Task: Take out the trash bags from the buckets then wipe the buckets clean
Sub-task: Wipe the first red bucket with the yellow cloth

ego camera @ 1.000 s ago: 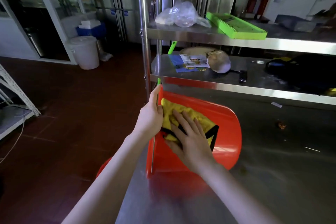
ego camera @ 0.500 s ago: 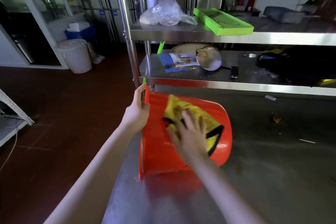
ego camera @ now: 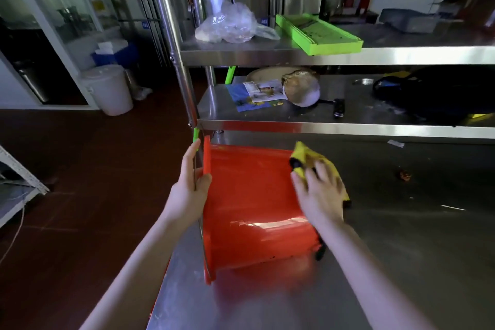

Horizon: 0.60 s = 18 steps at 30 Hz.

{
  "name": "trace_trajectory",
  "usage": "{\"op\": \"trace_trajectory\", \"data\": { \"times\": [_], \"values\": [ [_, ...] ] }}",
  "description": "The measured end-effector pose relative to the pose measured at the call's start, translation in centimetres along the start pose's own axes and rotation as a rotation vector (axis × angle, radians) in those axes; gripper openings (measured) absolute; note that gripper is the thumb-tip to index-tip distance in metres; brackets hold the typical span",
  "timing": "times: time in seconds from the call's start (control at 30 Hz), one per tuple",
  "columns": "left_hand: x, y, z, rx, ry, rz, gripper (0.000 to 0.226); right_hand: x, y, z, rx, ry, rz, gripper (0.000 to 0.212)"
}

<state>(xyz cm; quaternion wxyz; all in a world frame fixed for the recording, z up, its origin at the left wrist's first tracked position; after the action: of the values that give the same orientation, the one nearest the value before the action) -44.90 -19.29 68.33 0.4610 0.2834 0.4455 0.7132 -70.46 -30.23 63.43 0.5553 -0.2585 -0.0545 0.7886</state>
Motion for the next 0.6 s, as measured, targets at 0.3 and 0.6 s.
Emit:
{"op": "trace_trajectory", "data": {
  "times": [0.3,0.6],
  "values": [
    [1.1,-0.4,0.2,-0.058,-0.013,-0.088,0.073,0.9,-11.5,-2.1,0.008,0.004,0.501,0.050],
    [4.8,-1.3,-2.1,-0.058,0.051,-0.197,0.083,-3.8,-0.7,-0.7,0.061,-0.117,-0.028,0.051]
  ]
}}
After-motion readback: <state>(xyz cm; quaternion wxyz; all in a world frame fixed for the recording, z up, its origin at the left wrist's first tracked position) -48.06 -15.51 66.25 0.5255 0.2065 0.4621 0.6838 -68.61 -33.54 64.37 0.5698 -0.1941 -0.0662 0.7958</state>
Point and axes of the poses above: each hand's wrist, its own x-axis away from the middle knuckle, its own z-axis out of the back of the hand, y = z × x, the point moved 6 cm from there along -x, towards the middle knuckle, and after that the axes turned 8 degrees about z, right-handed, at the moved point
